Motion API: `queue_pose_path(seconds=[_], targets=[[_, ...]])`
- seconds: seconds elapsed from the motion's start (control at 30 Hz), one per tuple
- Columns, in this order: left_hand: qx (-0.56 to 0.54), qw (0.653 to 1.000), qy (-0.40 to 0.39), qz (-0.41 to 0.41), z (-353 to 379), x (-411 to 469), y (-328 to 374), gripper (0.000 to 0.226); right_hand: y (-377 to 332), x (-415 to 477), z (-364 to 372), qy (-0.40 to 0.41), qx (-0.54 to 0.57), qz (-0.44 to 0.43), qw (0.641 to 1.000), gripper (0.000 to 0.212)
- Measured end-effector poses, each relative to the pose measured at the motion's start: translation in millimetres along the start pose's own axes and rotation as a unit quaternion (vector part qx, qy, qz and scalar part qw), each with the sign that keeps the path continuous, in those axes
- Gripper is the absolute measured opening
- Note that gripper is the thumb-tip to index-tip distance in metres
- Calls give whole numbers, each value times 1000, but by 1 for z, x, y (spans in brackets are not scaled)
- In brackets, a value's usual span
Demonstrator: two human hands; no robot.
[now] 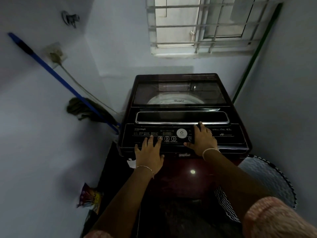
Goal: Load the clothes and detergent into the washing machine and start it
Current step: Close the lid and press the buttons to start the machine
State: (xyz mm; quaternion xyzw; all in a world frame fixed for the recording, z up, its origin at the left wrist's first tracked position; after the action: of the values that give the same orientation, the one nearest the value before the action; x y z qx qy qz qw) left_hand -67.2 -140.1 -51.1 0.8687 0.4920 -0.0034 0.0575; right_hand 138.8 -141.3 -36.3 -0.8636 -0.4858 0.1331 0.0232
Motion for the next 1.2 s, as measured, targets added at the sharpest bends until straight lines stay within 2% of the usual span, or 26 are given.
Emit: queue_pose_path(seconds=[0.4,0.67,0.8,0.9,1.0,1.07,1.2], targets=[[22,1000,-9,1,-2,8,0,68,-1,2,2,-6,-9,5,1000,96],[10,998,-54,20,-4,9,-9,76,-1,2,2,-6,0,0,1000,95],[-2,999,-50,14,7,0,-3,68,0,3,3,-5,15,-2,1000,95],[-30,999,4,13,3,1,-4,58,0,4,3,-1,18,-5,1000,94],[-82,987,135,40,-3,1,-6,45,1,5,3,5,22,-8,1000,94],[-111,974,191,42,-2,-3,-5,35,2,5,4,5,27,-6,1000,94],[-163,966,198,19,7,-5,-2,25,2,5,4,7,27,-7,1000,94]])
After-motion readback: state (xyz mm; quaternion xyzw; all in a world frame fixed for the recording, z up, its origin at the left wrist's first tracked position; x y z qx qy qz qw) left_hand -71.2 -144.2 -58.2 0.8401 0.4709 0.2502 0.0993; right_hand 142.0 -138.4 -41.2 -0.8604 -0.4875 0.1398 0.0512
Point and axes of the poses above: each hand's wrist, its own x-axis towards the middle knuckle, its own z-axis out of the palm, y = z × x, the point moved 4 cm from there along x, towards the middle knuckle, and after that the axes turned 13 degrees about z, right-handed, at the moved point
